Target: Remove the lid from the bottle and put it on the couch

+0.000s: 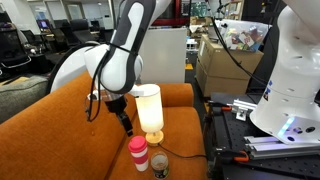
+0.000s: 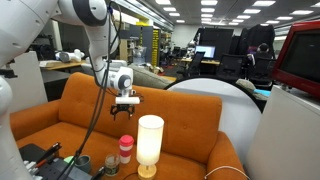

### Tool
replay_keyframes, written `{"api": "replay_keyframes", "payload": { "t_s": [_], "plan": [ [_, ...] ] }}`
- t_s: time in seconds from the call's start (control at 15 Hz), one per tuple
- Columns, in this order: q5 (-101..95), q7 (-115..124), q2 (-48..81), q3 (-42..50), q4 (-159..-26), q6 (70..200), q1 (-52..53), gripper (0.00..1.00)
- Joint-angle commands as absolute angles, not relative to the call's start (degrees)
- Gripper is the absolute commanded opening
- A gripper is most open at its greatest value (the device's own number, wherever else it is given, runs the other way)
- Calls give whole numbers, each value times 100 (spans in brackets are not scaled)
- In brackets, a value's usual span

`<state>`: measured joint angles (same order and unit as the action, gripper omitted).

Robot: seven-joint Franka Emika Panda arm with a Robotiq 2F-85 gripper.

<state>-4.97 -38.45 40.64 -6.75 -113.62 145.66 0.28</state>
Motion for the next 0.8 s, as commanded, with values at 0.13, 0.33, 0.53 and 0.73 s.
{"api": "replay_keyframes", "payload": {
  "t_s": [0.13,0.33,0.53,0.73],
  "plan": [
    [-609,-3683,4144,-748,-11315,14591,-74,100],
    [-560,-3585,4390,-753,-11192,14701,-160,100],
    [-581,-3370,4725,-665,-10993,14861,-209,100],
    [-601,-3159,5065,-619,-10732,14946,-288,100]
  ]
}}
